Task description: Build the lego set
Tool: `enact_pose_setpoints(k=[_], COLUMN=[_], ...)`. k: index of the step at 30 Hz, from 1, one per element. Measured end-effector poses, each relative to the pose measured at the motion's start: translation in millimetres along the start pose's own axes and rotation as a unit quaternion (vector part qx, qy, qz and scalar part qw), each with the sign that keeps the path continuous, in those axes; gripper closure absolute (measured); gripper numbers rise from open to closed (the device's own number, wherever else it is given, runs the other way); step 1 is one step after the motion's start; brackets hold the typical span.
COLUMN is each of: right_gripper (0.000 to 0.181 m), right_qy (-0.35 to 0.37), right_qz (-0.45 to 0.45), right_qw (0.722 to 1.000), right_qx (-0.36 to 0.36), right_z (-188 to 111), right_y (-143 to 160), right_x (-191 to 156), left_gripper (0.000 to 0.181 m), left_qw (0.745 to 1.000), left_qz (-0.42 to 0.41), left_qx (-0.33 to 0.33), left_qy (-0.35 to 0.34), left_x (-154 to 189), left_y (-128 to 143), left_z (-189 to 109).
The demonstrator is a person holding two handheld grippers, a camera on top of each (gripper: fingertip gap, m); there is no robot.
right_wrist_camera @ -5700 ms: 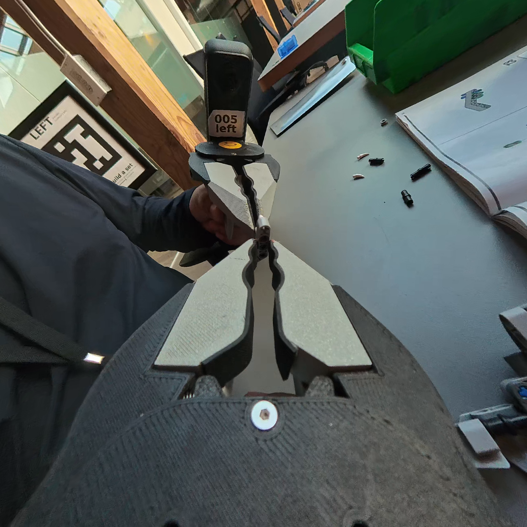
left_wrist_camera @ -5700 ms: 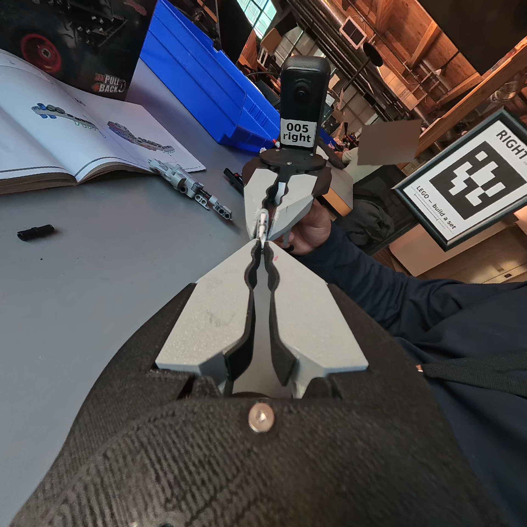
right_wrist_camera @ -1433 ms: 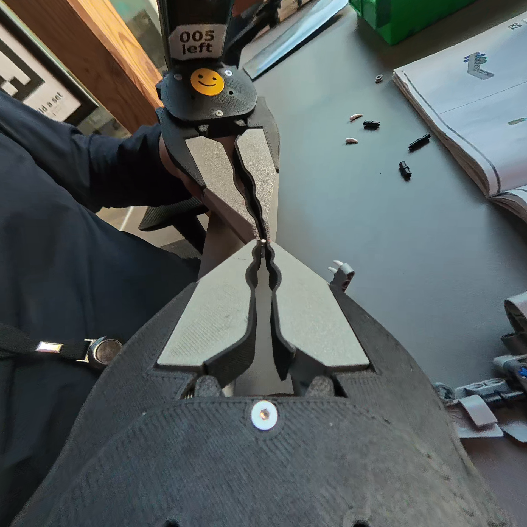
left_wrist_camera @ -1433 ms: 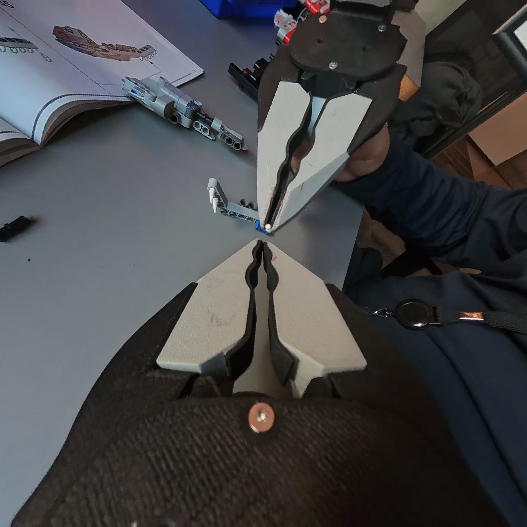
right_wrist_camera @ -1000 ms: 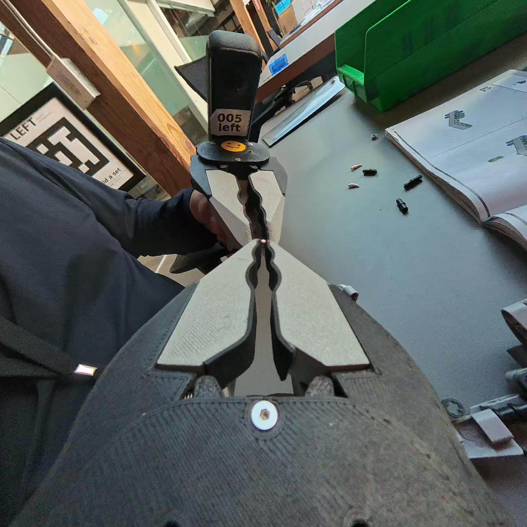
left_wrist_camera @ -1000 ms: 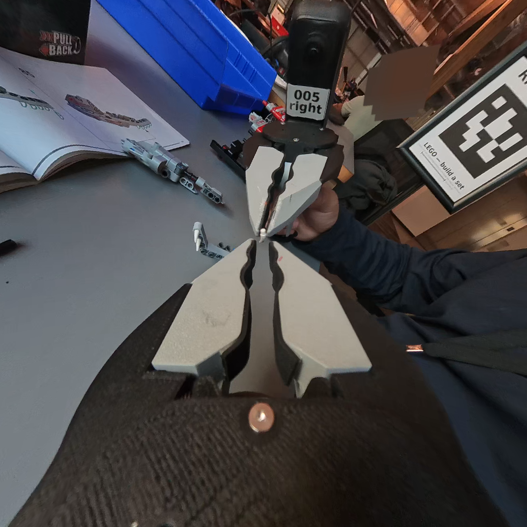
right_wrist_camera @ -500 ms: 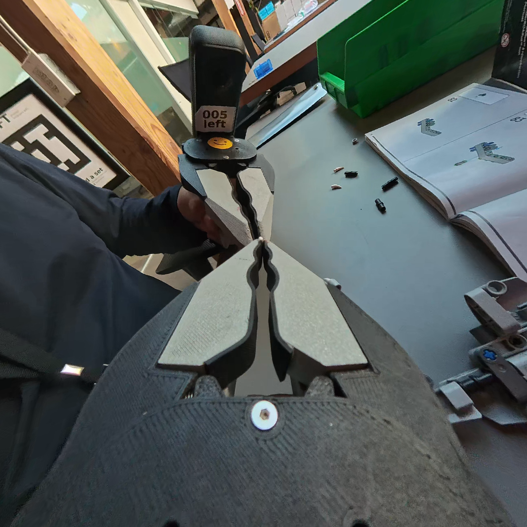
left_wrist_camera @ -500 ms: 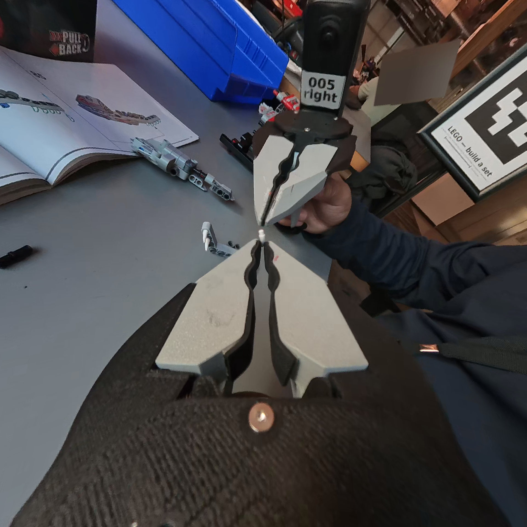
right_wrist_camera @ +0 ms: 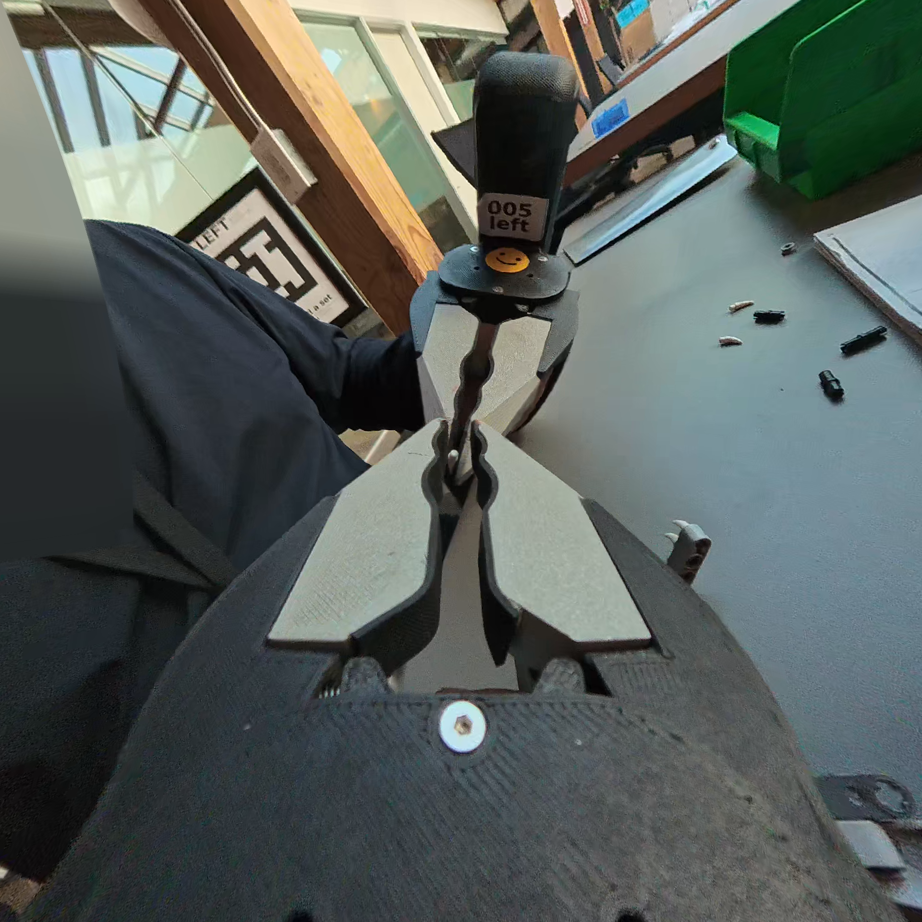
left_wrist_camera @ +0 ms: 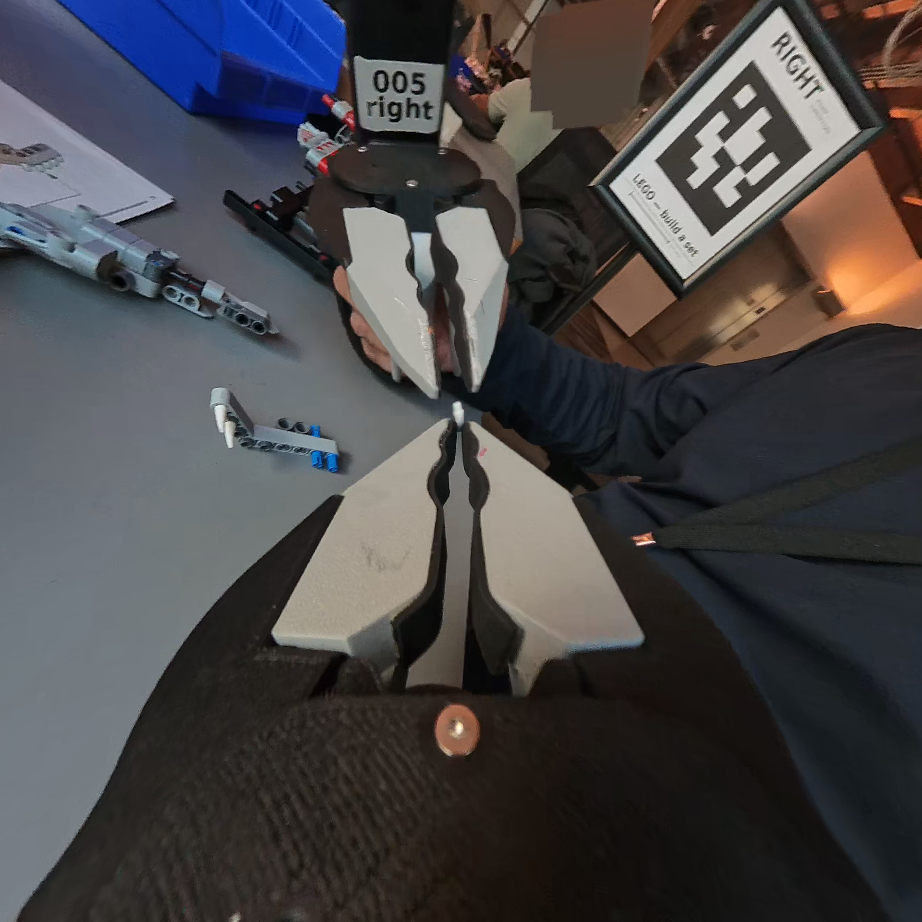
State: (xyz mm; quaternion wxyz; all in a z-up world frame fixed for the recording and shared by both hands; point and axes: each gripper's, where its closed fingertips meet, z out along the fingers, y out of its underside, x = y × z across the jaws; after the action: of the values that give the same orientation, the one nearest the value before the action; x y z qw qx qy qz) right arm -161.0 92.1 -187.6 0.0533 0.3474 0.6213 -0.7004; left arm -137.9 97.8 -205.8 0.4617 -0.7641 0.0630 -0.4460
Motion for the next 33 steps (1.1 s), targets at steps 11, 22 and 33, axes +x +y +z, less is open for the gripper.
enact_pose_setpoints(k=[11,22,33], right_gripper=[0.18,0.181,0.181], right_qy=[-0.041,-0.028,0.063], right_qz=[0.006,-0.015,0.018], right_qw=[0.999,0.999,0.998], right_qx=[-0.017,-0.03,0.009], right_z=[1,4,-8], right_y=[6,9,0], right_x=[-12,-12,21], left_gripper=[0.181,0.181,0.171], left_qw=[0.999,0.998,0.997], left_qz=[-0.007,-0.017,-0.018], left_qx=[0.0,0.004,0.059], left_qy=[0.045,0.059,-0.05], left_x=[10,12,-20], left_y=[0,0,-14], left_z=[-1,-1,-15])
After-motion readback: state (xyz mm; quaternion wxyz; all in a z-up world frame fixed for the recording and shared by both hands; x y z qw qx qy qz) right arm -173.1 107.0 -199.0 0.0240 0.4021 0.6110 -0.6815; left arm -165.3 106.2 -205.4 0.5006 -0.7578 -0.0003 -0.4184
